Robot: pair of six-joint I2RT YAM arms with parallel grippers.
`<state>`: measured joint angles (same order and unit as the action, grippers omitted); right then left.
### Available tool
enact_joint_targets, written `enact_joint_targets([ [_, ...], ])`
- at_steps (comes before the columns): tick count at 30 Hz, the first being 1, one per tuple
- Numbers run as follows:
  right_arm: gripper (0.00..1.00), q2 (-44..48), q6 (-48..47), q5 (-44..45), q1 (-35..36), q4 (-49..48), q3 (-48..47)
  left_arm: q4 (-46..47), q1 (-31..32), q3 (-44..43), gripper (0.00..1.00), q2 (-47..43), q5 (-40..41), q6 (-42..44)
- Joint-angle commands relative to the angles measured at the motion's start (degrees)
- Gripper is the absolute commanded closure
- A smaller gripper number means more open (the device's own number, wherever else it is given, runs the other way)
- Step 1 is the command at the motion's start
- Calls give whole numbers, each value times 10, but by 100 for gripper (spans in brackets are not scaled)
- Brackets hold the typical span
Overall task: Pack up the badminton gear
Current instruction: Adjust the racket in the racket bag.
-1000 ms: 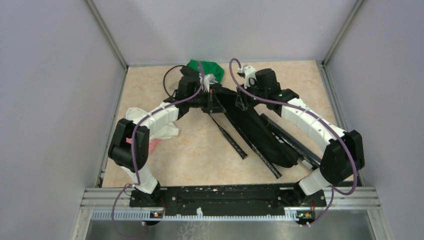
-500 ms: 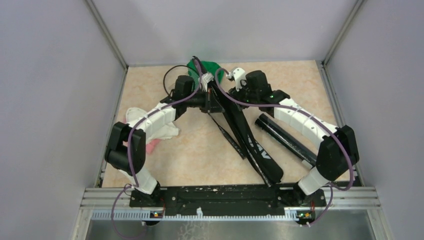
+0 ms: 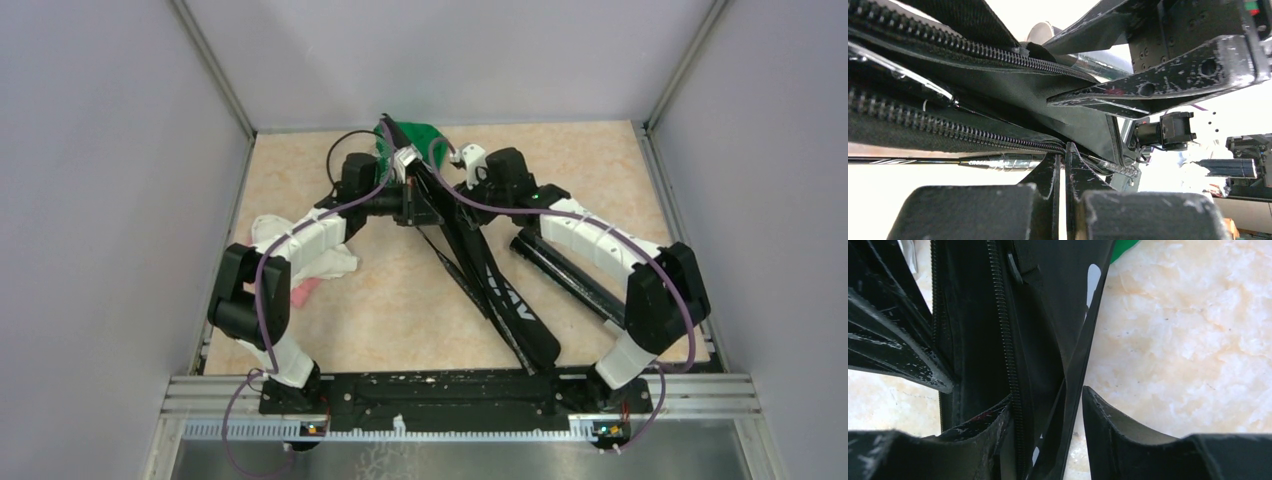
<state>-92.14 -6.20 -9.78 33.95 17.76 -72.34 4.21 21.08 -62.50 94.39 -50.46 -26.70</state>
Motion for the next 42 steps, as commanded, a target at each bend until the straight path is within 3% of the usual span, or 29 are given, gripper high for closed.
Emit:
enact_joint_targets([
  [1, 58, -17, 15, -15, 4, -33, 1, 68, -8, 2, 100, -29, -33, -12],
  [5, 73, -23, 23, -14, 4, -34, -12, 67, -9, 6, 100, -26, -32, -11],
  [9, 100, -18, 44, -10, 3, -16, -35, 55, -13, 3, 100, -25, -24, 10],
  [12, 100, -13, 79, -21, -1, 2, -52, 49, -15, 0, 97, -28, -14, 40],
  [19, 100, -16, 156, -136, -57, 22, -83, 28, -18, -10, 63, -29, -38, 112],
  [28, 100, -24, 239, -226, -105, -13, -64, -86, -26, -18, 25, -47, -50, 245],
  [35, 100, -25, 306, -255, -107, -63, -36, -147, -17, 13, 19, -121, -56, 412],
  [42, 100, -34, 312, -252, -107, -79, -13, -236, 75, 1, 21, -163, -5, 629],
])
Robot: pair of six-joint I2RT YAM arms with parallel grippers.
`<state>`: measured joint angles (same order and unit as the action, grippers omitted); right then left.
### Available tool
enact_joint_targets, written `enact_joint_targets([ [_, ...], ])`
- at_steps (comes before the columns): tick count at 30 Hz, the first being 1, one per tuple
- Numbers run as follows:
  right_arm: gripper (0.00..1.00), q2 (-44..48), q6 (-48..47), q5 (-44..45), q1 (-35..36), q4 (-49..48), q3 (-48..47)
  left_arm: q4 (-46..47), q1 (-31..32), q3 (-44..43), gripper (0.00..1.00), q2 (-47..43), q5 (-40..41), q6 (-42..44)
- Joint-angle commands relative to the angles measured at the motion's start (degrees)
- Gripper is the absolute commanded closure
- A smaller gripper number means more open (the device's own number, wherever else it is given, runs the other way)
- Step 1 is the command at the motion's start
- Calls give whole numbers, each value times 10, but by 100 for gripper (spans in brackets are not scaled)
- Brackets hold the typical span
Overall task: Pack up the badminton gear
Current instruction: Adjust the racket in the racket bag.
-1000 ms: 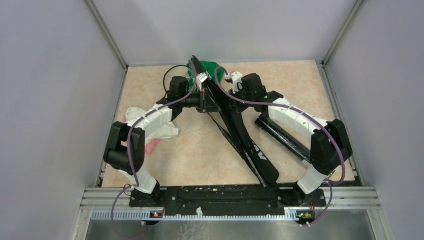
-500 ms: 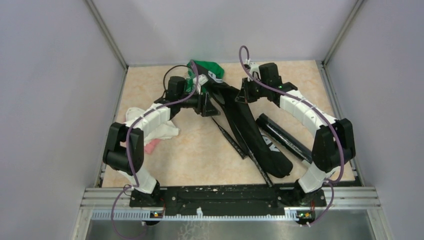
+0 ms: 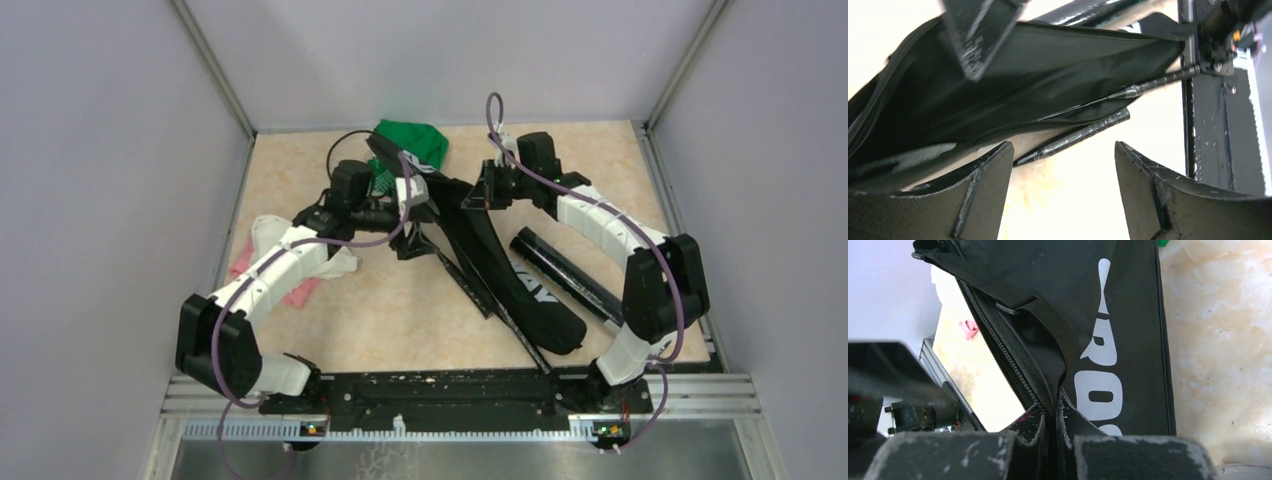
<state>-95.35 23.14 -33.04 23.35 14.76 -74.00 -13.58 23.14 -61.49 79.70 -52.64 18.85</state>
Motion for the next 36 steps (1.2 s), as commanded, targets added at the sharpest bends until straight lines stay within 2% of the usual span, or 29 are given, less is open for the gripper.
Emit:
enact_joint_targets([
  [1, 100, -2, 15, -19, -1, -50, 9, -74, 74, -12, 21, -13, 29, 208],
  [5, 100, -4, 1, -17, -1, -51, 20, -104, 152, -28, 23, 13, 68, 315],
  [9, 100, -7, -14, -21, -1, -50, 26, -127, 228, -65, 25, 77, 118, 403],
  [17, 100, -16, -44, -33, -1, -39, 29, -185, 321, -166, 33, 217, 185, 487],
  [33, 100, -26, -62, -34, -8, -27, 24, -223, 393, -267, 41, 356, 237, 544],
  [36, 100, -25, -64, -34, -11, -26, 26, -235, 394, -281, 46, 369, 236, 548],
])
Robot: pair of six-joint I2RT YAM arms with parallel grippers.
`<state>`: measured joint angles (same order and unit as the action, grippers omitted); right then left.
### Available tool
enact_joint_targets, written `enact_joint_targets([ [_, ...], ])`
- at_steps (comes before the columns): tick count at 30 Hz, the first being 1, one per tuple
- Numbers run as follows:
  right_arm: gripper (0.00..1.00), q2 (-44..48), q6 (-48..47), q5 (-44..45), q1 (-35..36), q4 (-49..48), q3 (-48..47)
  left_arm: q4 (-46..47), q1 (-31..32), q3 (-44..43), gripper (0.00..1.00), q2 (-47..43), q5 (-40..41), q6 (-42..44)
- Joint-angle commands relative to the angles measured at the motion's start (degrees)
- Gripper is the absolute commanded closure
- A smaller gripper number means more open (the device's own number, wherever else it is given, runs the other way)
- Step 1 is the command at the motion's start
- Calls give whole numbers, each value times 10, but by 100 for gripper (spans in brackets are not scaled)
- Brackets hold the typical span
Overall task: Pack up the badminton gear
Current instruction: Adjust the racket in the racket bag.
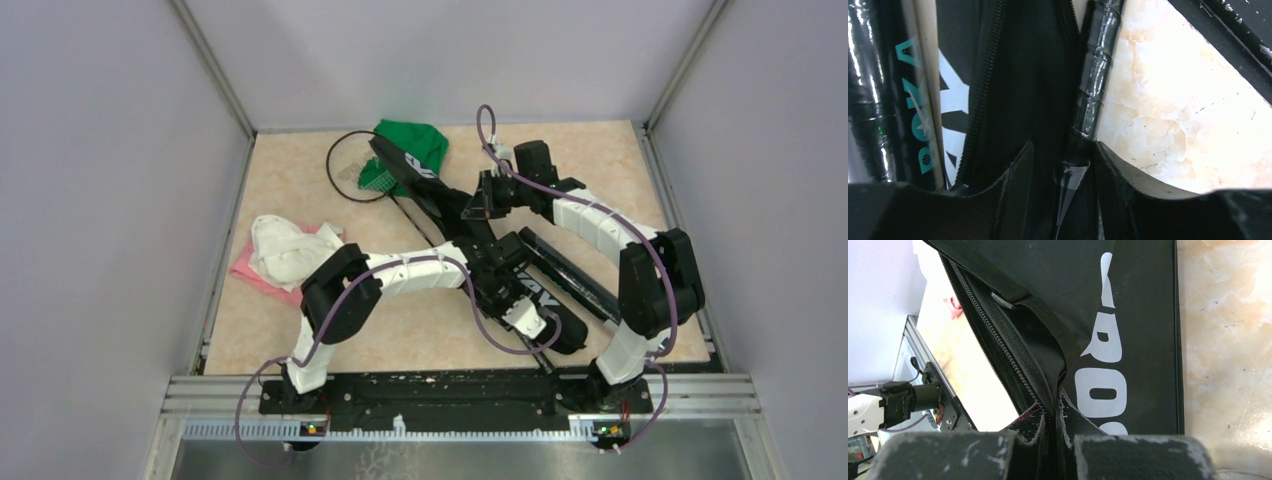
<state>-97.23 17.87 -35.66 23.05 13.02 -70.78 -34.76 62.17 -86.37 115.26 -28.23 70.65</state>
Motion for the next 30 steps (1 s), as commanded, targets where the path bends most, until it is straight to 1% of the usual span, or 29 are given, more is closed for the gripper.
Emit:
enact_joint_targets([
  [1, 100, -6, -12, -9, -9, -8, -5, -24, 5, -34, 48, 16, -8, 30],
  [6, 100, -3, -11, -10, -11, -10, 0, -26, 7, -34, 53, 23, -5, 34],
  [9, 100, 0, -10, -11, -11, -11, 1, -28, 8, -33, 60, 27, -2, 33],
  [12, 100, 3, -12, -9, -11, -12, 5, -30, 8, -35, 70, 26, 11, 25],
  [16, 100, 9, -13, -7, -11, -14, 11, -34, 8, -40, 89, 18, 43, 1],
  [20, 100, 14, -14, -6, -11, -14, 14, -23, 5, -21, 99, -5, 50, -16],
  [25, 100, 23, -11, -5, -11, -24, 26, -6, -6, -15, 100, -30, 48, -51],
  [30, 100, 35, -2, -6, -11, -33, 37, 39, -12, 8, 100, -51, 64, -88],
])
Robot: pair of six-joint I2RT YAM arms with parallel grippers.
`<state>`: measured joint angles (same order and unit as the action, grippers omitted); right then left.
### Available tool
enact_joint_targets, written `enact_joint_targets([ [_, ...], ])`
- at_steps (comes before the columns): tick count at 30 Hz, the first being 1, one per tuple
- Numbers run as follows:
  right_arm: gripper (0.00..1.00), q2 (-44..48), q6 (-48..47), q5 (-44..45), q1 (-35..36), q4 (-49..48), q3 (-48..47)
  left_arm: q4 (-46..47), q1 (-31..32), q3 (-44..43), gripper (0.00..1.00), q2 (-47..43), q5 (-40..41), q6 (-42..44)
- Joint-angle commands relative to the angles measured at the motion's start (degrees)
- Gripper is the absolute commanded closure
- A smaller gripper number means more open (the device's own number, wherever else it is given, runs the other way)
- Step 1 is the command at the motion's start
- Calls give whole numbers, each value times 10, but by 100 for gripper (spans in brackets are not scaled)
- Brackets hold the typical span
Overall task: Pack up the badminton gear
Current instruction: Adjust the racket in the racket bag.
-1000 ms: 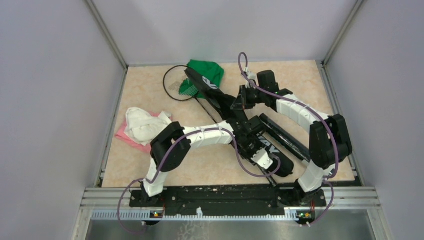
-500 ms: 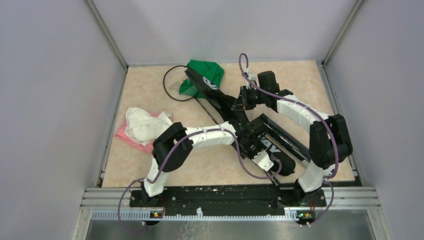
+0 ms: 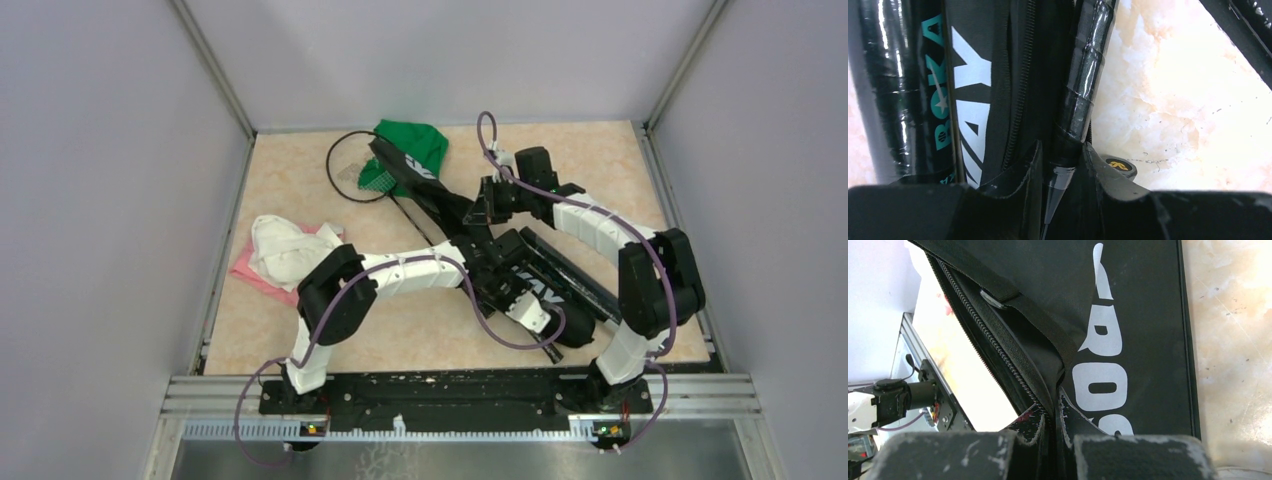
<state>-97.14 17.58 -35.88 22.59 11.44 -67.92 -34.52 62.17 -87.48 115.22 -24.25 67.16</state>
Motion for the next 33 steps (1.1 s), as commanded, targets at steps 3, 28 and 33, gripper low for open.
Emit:
enact_joint_targets([
  [3, 100, 40, 5, -3, -6, -21, 12, 77, -11, 38, 100, -59, 49, -71],
  [28, 100, 73, 22, 1, -7, -58, 57, 313, -12, 168, 100, -126, 219, -167],
  [33, 100, 65, 22, 3, -6, -62, 57, 333, -10, 186, 98, -142, 234, -181],
])
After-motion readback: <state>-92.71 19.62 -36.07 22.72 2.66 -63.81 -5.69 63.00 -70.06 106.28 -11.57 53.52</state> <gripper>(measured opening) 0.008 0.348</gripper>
